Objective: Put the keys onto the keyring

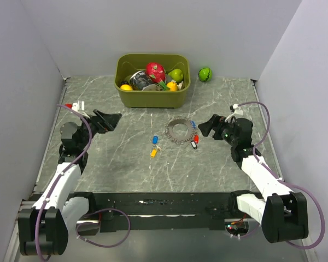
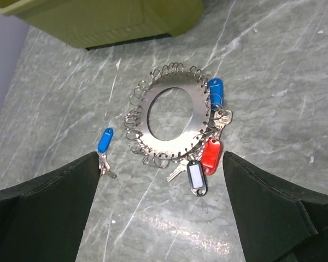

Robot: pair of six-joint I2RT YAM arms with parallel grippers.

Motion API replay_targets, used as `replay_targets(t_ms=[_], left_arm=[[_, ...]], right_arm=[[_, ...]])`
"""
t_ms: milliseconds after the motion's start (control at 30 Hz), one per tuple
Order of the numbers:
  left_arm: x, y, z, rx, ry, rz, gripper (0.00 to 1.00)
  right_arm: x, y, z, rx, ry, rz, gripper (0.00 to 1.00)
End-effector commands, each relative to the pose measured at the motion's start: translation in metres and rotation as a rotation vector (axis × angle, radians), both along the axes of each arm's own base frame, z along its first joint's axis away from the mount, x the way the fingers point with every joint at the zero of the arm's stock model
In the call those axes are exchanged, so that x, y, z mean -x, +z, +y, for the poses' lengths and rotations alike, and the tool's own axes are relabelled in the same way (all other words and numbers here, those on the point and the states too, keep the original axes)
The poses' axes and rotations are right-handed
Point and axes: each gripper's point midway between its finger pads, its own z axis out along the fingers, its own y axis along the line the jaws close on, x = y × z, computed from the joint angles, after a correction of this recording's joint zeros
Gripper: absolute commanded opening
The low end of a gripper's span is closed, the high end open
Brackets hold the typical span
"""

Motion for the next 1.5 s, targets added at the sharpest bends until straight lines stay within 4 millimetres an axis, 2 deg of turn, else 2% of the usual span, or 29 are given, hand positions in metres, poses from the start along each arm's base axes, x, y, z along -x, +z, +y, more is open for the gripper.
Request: replay_targets(t_ms=[0,167,300,367,567,633,667,700,733,767,800,867,900,933,967,1000,1033,1067,1100,1167,1200,1233,1267,1333,1367,1467], left_arm=[[-0.014,0.005,0.006,-0.009,0.039,0.009,0.96],[-0.012,-0.003,-0.004,-0.004,-0.021,0.018,0.96],[-0.025,-0.015,-0.015,-0.069,-0.020,0.104,0.96],[-0.027,-0.029,-0.027,-0.108,-0.016,0.165,0.96],[-0.035,-0.042,-0.073,-0.169,-0.083,0.231,0.97],[-0.034,-0.058,-0.093,-0.205,-0.121,0.277,0.98],[-0.038,-0.054,-0.100,-0.216,-0.122,0.272,0.98],[-0.038,-0.069,-0.106,-0.251,-0.131,0.314,0.98],[-0.035,-0.072,-0.118,-0.267,-0.154,0.321,0.99],[-0.038,-0.069,-0.123,-0.275,-0.148,0.319,0.99],[-0.038,-0.077,-0.129,-0.283,-0.157,0.340,0.99],[-0.034,-0.080,-0.141,-0.278,-0.184,0.347,0.99],[-0.031,-0.080,-0.145,-0.256,-0.199,0.354,0.99],[-0.030,-0.074,-0.149,-0.232,-0.215,0.333,0.98],[-0.026,-0.076,-0.149,-0.222,-0.224,0.334,0.98],[-0.022,-0.069,-0.151,-0.202,-0.241,0.320,0.98],[-0.020,-0.065,-0.151,-0.192,-0.247,0.310,0.98],[-0.018,-0.065,-0.151,-0.189,-0.249,0.306,0.98],[-0.015,-0.057,-0.150,-0.180,-0.255,0.290,0.98],[-0.009,-0.059,-0.148,-0.183,-0.263,0.293,0.97],[-0.006,-0.054,-0.146,-0.180,-0.260,0.279,0.97],[-0.005,-0.053,-0.144,-0.178,-0.248,0.274,0.97],[-0.001,-0.052,-0.140,-0.175,-0.239,0.266,0.97],[0.002,-0.053,-0.135,-0.170,-0.222,0.261,0.96],[0.007,-0.053,-0.132,-0.167,-0.215,0.255,0.96],[0.011,-0.052,-0.129,-0.161,-0.215,0.240,0.96]], right_arm=[[-0.011,0.029,0.004,-0.010,0.023,-0.093,1.00],[-0.012,0.027,0.005,-0.006,0.028,-0.080,1.00],[-0.013,0.024,0.005,-0.003,0.029,-0.067,1.00],[-0.014,0.022,0.007,-0.007,0.032,-0.057,1.00],[-0.016,0.016,0.013,0.020,0.040,-0.017,1.00],[-0.018,0.014,0.014,0.039,0.039,-0.001,1.00],[-0.017,0.013,0.019,0.046,0.051,0.009,1.00],[-0.017,0.002,0.022,0.060,0.056,0.055,1.00],[-0.020,0.007,0.025,0.073,0.064,0.051,1.00],[-0.020,0.004,0.033,0.088,0.080,0.069,1.00],[-0.020,-0.009,0.038,0.109,0.093,0.115,1.00],[-0.030,-0.006,0.047,0.142,0.107,0.121,0.98],[-0.029,-0.023,0.057,0.167,0.136,0.184,0.97],[-0.035,-0.021,0.061,0.186,0.143,0.209,0.93],[-0.038,-0.024,0.066,0.199,0.152,0.232,0.90],[-0.040,-0.044,0.072,0.221,0.170,0.296,0.87],[-0.049,-0.040,0.076,0.231,0.174,0.302,0.79],[-0.052,-0.059,0.078,0.252,0.181,0.355,0.76],[-0.056,-0.064,0.081,0.257,0.186,0.371,0.72],[-0.066,-0.069,0.085,0.253,0.178,0.388,0.54],[-0.069,-0.082,0.088,0.251,0.182,0.417,0.47],[-0.073,-0.083,0.091,0.241,0.181,0.420,0.34],[-0.074,-0.095,0.091,0.247,0.180,0.455,0.26],[-0.078,-0.099,0.096,0.239,0.190,0.476,0.13],[-0.078,-0.108,0.096,0.244,0.189,0.501,0.10],[-0.077,-0.118,0.099,0.249,0.192,0.528,0.08]])
